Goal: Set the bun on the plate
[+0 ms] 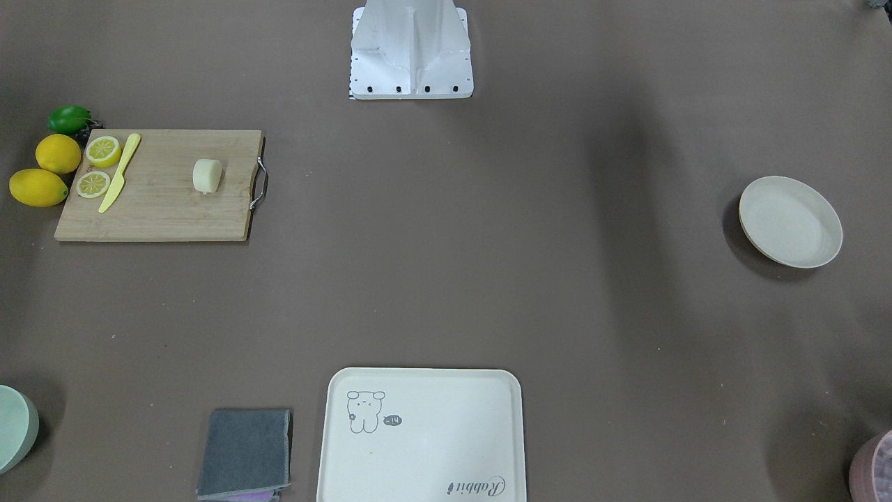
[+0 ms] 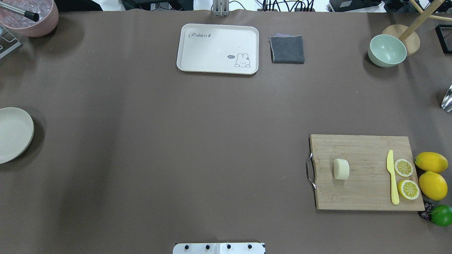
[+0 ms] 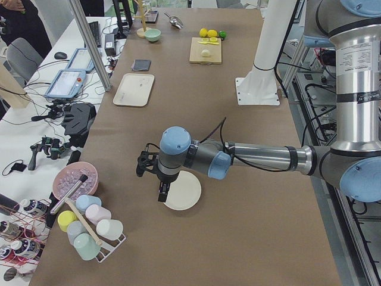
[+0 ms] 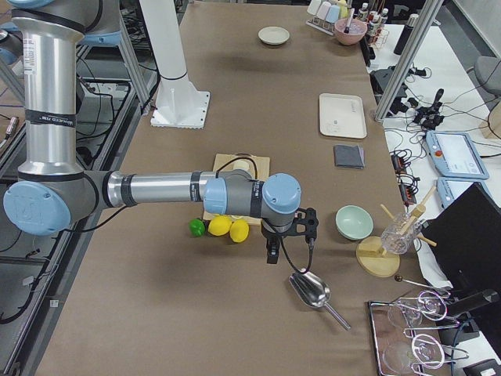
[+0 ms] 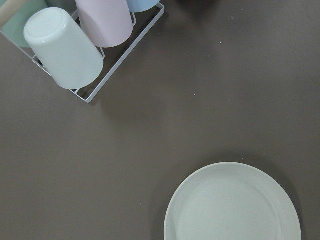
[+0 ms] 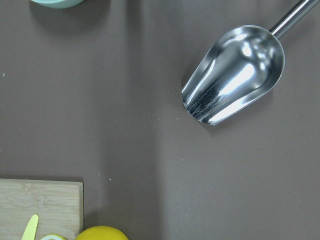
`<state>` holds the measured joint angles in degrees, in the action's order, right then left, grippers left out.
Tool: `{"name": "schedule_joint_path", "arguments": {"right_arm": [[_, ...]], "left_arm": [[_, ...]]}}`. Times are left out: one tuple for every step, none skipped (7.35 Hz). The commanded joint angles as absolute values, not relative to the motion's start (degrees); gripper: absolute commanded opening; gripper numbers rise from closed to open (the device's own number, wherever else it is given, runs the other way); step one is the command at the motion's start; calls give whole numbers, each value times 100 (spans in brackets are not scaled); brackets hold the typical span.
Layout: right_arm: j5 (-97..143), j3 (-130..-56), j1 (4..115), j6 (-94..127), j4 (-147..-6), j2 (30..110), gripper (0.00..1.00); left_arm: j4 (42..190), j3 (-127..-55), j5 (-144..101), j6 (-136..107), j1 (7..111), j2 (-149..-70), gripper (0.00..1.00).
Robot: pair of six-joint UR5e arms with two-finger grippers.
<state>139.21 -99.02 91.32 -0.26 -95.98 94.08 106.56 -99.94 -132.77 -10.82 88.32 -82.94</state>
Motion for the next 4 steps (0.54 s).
{"name": "schedule_joint_path", "arguments": {"right_arm": [[13922,-9897,9132,-26,-9598,9387,100],[13922,-9896,9132,-26,-9598,9369,100],[13922,-9914,9132,-26,-9598,9352,100],[13922,-9931,9132,-26,-9598,9343,100]], "left_arm": [[10661,-9993,-13280,-1098,8824,-8297,98],[10670,-9984,-13263,-1073,8816,-8340,98],[10696,-9976,-13280,-1072,8807,-8367,98],[10679,-9949,-13280,-1081,8772,-8358,98]]}}
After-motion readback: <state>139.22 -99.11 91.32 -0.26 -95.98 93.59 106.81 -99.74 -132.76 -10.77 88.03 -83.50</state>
